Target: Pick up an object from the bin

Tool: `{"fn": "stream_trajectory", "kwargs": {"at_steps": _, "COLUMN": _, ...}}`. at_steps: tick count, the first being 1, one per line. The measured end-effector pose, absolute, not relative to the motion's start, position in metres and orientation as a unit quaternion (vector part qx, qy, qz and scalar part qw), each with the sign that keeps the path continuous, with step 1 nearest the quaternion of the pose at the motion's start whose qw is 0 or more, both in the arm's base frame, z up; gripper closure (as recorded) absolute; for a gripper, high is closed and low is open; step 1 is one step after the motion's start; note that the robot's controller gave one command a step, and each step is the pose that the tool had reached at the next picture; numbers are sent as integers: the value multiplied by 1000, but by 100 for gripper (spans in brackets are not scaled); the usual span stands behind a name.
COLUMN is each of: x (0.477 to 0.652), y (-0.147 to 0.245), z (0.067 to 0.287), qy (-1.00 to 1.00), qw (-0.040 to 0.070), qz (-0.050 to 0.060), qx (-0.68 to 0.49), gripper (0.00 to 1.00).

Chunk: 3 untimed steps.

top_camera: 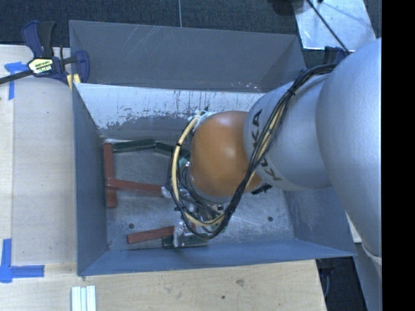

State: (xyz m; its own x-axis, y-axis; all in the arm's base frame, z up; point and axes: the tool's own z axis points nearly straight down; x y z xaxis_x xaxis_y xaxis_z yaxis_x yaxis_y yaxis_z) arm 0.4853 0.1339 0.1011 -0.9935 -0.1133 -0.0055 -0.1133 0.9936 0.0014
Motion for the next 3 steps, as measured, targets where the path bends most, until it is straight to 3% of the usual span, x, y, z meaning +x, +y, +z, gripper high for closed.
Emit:
{"fn": "stream_trajectory", "kwargs": {"at_steps": 1, "x": 488, "y": 120, "z": 78, "qy": 998, "qw": 4, "qz": 4, "qx": -64, "gripper": 0}}
{"fn": "stream_trajectory", "kwargs": {"at_steps": 2, "x": 485, "y": 124, "z": 80, "qy": 999, "qw": -3, "qz": 1, "qx": -54, "gripper": 100}}
{"fn": "stream_trajectory", "kwargs": {"at_steps": 3, "x": 485, "y": 124, "z": 80, "qy": 999, "qw": -4, "qz": 1, "qx": -54, "gripper": 100}}
